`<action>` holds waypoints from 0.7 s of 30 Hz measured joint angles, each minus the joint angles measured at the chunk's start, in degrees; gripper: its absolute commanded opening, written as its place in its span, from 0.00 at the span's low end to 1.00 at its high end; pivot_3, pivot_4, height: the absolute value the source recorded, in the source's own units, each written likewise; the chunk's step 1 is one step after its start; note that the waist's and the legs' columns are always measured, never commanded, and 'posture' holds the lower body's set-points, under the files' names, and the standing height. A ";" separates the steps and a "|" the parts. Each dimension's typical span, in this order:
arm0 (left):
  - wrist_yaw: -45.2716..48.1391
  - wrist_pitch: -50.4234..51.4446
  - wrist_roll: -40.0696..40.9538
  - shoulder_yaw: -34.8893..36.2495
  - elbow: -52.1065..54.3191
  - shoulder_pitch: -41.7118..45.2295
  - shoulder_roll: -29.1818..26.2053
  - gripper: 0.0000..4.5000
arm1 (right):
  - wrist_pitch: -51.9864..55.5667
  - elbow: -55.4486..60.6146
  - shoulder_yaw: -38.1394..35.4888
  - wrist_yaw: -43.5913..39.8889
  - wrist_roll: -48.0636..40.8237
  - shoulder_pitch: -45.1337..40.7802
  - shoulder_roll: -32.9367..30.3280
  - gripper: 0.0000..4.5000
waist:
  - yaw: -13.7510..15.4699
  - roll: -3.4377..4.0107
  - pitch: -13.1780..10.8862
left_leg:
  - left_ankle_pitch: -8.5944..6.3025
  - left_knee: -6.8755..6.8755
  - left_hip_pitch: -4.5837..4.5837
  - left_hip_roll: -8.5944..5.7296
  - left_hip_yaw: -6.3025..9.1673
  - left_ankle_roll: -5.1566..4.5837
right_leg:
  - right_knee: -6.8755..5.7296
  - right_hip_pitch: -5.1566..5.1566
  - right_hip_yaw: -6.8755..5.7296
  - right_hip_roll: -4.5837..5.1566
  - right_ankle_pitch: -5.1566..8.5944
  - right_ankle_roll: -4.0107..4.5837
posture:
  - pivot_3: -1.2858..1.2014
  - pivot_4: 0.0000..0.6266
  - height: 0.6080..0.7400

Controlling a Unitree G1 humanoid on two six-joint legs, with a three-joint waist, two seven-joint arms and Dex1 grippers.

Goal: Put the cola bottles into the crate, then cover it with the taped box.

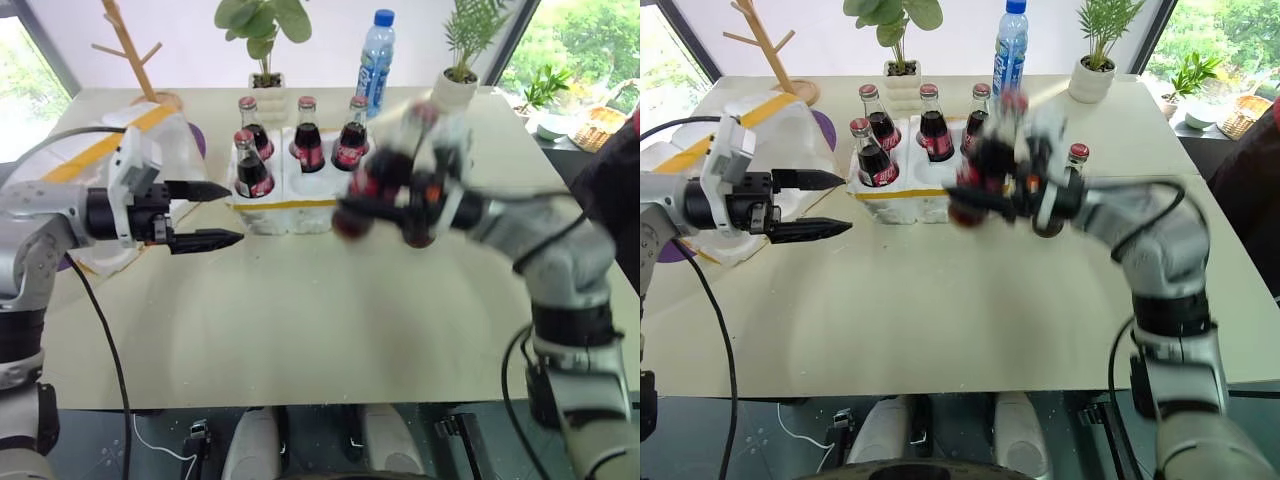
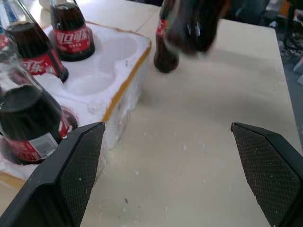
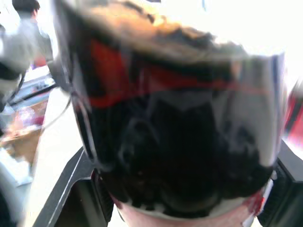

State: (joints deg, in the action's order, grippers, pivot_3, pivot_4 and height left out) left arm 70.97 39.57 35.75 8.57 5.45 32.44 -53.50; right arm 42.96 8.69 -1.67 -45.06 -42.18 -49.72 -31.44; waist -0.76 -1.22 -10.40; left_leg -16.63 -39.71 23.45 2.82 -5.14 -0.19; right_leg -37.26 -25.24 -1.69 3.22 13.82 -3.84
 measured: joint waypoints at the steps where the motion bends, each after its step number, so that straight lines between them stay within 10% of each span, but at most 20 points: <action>1: -0.44 0.01 -0.01 0.17 -0.51 0.02 0.08 1.00 | -1.87 -3.53 0.48 -0.20 1.95 -3.30 1.05 0.64 | -0.01 -0.02 0.01 | 0.00 0.02 0.00 0.00 -0.02 0.00 | 0.00 0.00 0.00 0.00 0.01 0.01 | 0.52 0.24 1.00; 12: -3.81 -0.17 0.00 0.76 -1.17 1.14 2.34 1.00 | -17.46 -36.32 9.83 2.21 20.73 -16.15 17.37 0.64 | -0.27 0.01 -0.01 | 0.04 0.04 0.34 0.00 -0.15 0.07 | 0.03 -0.31 0.02 0.07 0.00 0.00 | 0.52 0.24 1.00; 21: -5.07 -0.42 -0.01 1.74 -0.86 -0.17 2.36 1.00 | -21.61 -40.37 11.01 1.25 27.94 -15.83 18.85 0.64 | -0.18 0.01 0.00 | 0.09 0.03 0.39 -0.07 -0.13 0.16 | 0.04 -0.30 -0.03 0.23 -0.02 -0.03 | 0.52 0.24 1.00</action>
State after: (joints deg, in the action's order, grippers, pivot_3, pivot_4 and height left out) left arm 65.90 39.15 35.74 10.31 4.59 32.28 -51.14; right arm 21.34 -31.68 9.35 -43.81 -14.24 -65.55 -12.59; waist -0.94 -1.22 -10.40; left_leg -16.54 -39.68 23.84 2.75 -5.27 -0.03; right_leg -37.22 -25.54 -1.72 3.45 13.81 -3.86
